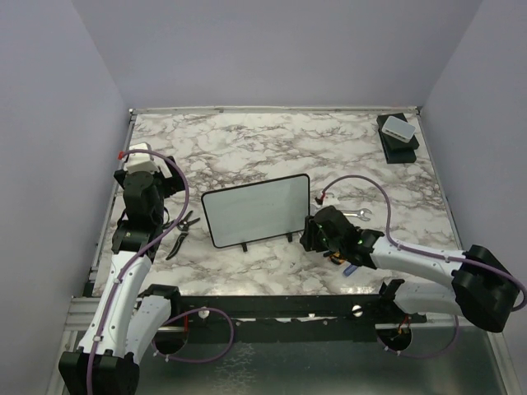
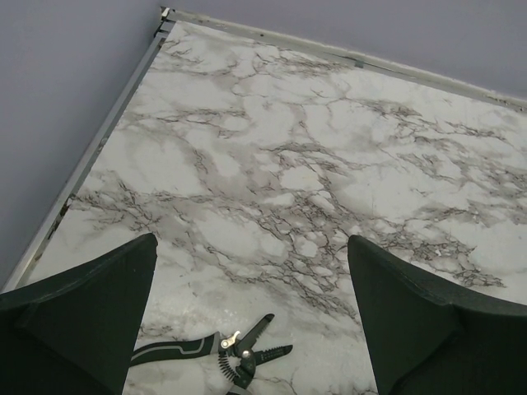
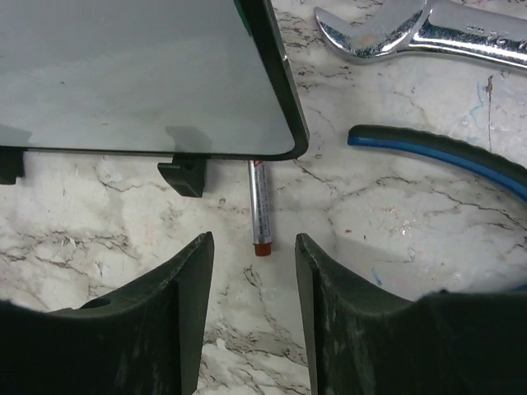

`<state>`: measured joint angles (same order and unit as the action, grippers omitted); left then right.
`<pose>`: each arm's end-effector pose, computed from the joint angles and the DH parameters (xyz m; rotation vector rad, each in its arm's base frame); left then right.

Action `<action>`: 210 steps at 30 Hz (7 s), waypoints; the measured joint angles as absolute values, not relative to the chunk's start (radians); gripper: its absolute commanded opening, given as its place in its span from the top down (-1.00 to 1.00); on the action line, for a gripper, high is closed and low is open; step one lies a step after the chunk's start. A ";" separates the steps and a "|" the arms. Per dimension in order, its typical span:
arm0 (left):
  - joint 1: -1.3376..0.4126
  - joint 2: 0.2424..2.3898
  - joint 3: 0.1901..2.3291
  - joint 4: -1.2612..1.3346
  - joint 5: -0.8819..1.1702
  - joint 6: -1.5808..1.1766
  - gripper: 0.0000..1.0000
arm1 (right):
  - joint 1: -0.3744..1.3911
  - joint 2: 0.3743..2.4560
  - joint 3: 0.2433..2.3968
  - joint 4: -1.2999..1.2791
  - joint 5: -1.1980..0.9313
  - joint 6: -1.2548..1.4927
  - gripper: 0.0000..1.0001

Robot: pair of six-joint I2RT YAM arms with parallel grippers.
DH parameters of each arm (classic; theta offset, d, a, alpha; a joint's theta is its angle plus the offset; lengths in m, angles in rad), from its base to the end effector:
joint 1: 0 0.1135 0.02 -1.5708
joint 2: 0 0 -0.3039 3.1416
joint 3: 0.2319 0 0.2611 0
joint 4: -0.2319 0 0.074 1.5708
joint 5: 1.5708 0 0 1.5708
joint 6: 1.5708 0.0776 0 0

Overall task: Write a sentence on the whiteboard
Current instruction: Open the whiteboard marker at the center of the board.

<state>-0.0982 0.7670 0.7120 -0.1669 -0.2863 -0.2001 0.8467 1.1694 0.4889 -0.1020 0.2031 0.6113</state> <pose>0.2042 0.0019 0.3377 -0.2942 1.7593 0.0420 0.1726 0.1716 0.1742 -0.1795 2.3778 0.4790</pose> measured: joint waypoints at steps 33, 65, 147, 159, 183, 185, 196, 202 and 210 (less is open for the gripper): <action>-0.098 0.767 0.712 -0.167 -0.276 -0.197 -0.98 | 0.985 1.206 0.506 -0.285 0.245 0.717 0.45; -0.178 0.865 0.950 -0.271 -0.275 -0.116 -0.98 | 0.989 1.197 0.686 -0.601 0.221 0.744 0.99; -0.602 0.934 0.714 0.253 0.119 -1.166 1.00 | 0.802 1.053 0.950 -0.025 -0.212 0.323 -0.76; -0.535 0.983 0.772 0.525 -0.020 -1.401 1.00 | 0.799 1.028 0.849 0.534 -0.133 0.471 -0.85; -0.534 0.969 0.762 0.572 -0.035 -1.455 1.00 | 0.799 1.203 1.031 0.533 -0.221 0.592 -0.20; -0.534 0.965 0.762 0.567 -0.038 -1.451 1.00 | 0.799 1.211 1.044 0.515 -0.221 0.593 -0.17; -0.534 0.952 0.762 0.532 -0.061 -1.426 1.00 | 0.799 1.251 1.073 0.433 -0.221 0.594 -0.05; -0.534 0.950 0.762 0.524 -0.062 -1.413 1.00 | 0.799 1.251 1.074 0.417 -0.221 0.594 0.04; -0.534 0.944 0.762 0.504 -0.064 -1.405 1.00 | 0.799 1.251 1.074 0.417 -0.221 0.595 0.29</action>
<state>-0.5339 0.9443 0.7624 0.5041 -0.0643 -1.4052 0.7994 1.2510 1.0737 0.4168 -0.2214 0.5945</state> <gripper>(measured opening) 0.061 0.400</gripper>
